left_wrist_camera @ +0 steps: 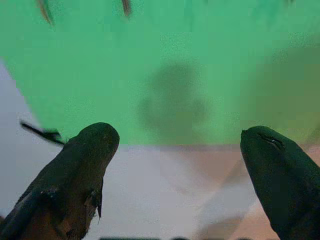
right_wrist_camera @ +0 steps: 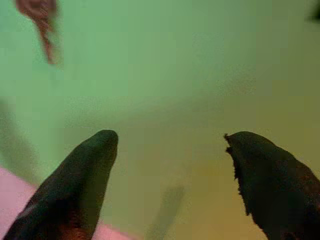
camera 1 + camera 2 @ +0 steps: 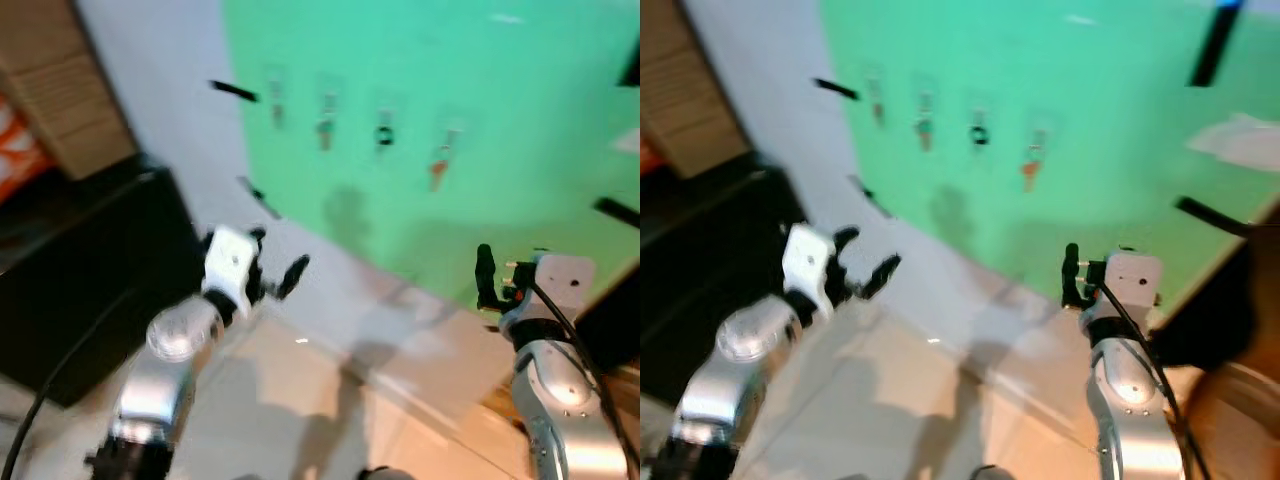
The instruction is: Hang keys on a hook
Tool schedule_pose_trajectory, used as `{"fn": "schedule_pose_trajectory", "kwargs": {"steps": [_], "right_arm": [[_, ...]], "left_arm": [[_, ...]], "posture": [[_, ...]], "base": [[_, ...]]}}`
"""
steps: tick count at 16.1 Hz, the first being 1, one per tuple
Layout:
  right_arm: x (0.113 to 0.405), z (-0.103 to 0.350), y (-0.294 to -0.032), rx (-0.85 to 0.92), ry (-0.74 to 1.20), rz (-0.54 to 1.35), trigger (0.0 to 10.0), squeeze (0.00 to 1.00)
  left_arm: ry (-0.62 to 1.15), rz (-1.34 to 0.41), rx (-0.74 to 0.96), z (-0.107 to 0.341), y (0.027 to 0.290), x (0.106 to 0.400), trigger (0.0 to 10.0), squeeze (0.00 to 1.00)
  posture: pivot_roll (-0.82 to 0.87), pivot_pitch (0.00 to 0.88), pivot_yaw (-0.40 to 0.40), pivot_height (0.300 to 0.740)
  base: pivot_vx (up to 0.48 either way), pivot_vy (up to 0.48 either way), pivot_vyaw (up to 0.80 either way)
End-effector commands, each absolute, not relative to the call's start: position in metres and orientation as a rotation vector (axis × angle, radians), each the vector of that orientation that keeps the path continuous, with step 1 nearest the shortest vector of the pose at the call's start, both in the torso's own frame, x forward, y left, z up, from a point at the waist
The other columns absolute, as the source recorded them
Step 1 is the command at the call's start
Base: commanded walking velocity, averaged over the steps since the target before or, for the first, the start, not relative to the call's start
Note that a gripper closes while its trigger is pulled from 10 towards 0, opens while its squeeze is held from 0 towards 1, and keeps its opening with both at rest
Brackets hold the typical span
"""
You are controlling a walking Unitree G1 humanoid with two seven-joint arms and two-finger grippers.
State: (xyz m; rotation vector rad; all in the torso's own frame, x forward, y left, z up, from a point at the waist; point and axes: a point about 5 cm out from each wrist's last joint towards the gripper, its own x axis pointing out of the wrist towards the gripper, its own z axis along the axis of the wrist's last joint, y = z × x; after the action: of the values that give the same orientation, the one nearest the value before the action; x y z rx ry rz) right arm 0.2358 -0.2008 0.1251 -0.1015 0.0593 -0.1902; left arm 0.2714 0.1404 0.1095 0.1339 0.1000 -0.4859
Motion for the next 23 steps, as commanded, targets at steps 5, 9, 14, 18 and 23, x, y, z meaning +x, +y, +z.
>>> {"fn": "schedule_pose_trajectory", "kwargs": {"steps": [5, 9, 14, 18, 23], "right_arm": [[0.234, 0.103, -0.199, -0.051, 0.226, -0.233, 10.0, 1.0], [0.228, 0.101, -0.199, -0.017, 0.262, -0.258, 10.0, 1.0], [0.23, 0.109, -0.194, 0.018, 0.232, -0.215, 10.0, 0.0], [0.231, 0.11, -0.199, 0.012, 0.236, -0.235, 10.0, 0.0], [0.232, 0.112, -0.197, 0.026, 0.231, -0.245, 10.0, 0.0]], "left_arm": [[0.137, -0.365, 0.232, 0.102, 0.156, 0.255, 10.0, 0.0], [0.131, -0.338, 0.22, 0.102, 0.158, 0.255, 10.0, 0.0], [0.122, -0.356, 0.204, 0.104, 0.15, 0.264, 10.0, 0.0], [0.126, -0.354, 0.192, 0.103, 0.146, 0.265, 10.0, 0.0], [0.127, -0.351, 0.198, 0.104, 0.147, 0.268, 10.0, 0.0]], "posture": [[0.02, 0.0, -0.077, 0.74], [0.0, 0.0, -0.06, 0.74], [0.0, 0.0, -0.06, 0.74], [-0.04, 0.0, -0.035, 0.74], [-0.04, 0.0, -0.027, 0.74]], "base": [[0.0, 0.0, -0.8], [0.0, 0.0, -0.8], [0.0, 0.0, -0.8], [0.0, 0.0, -0.8], [0.0, 0.18, -0.8]]}}
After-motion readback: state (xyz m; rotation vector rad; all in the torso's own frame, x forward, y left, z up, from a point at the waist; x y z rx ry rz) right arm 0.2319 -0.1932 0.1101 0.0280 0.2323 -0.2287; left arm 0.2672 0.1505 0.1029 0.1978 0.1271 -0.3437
